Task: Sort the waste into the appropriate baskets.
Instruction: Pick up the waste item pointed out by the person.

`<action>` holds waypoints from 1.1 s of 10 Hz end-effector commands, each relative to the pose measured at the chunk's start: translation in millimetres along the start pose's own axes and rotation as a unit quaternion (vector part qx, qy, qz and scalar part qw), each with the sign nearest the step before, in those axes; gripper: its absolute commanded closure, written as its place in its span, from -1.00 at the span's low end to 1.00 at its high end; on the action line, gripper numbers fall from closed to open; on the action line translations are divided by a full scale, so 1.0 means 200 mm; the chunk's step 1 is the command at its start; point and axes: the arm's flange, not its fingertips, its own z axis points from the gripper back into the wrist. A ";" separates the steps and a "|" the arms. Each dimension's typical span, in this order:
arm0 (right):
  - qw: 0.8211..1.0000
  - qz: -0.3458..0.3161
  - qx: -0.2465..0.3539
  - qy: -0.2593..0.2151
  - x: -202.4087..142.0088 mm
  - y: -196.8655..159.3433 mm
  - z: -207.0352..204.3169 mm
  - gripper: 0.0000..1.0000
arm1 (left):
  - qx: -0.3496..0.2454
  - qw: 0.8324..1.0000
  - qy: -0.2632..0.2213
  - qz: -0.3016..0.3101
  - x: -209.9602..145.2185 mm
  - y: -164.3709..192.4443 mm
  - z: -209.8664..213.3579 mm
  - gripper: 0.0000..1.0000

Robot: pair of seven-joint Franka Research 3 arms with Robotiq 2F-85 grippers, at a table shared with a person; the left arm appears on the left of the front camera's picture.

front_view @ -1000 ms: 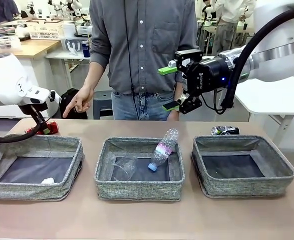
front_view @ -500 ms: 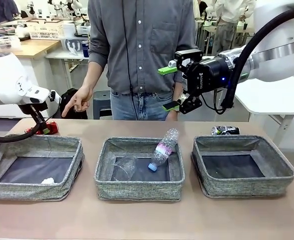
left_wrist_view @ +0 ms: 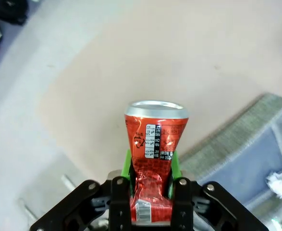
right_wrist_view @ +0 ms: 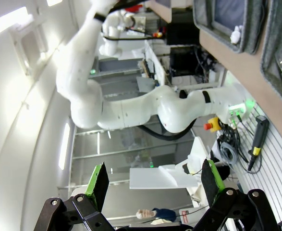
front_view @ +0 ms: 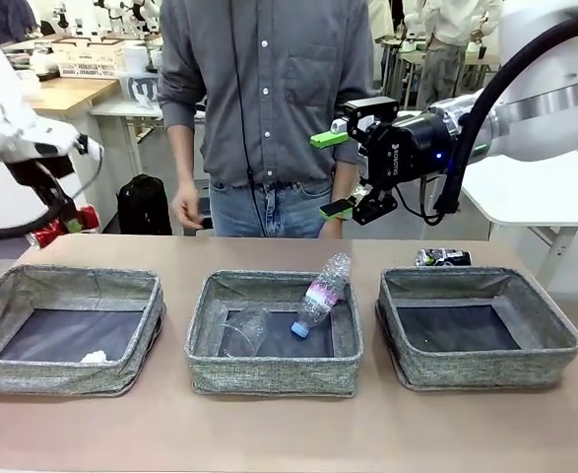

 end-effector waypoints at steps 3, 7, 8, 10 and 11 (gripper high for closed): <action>1.000 0.002 -0.003 0.003 0.00 0.01 0.01 -1.00 | 0.017 0.999 -0.029 0.022 -0.30 -0.47 0.48 1.00; 1.000 0.002 -0.003 0.003 0.00 0.01 0.01 -1.00 | 0.007 0.999 -0.028 0.020 -0.27 -0.47 0.54 1.00; 1.000 0.002 -0.003 0.003 0.00 0.01 0.01 -1.00 | 0.007 0.999 -0.028 0.020 -0.27 -0.47 0.54 1.00; 1.000 0.002 -0.003 0.003 0.00 0.01 0.01 -1.00 | 0.011 0.999 -0.032 0.013 -0.32 -0.55 0.54 0.37; 1.000 0.002 -0.003 0.003 0.00 0.01 0.01 -1.00 | -0.077 0.993 -0.071 0.052 -0.25 -0.60 0.45 0.37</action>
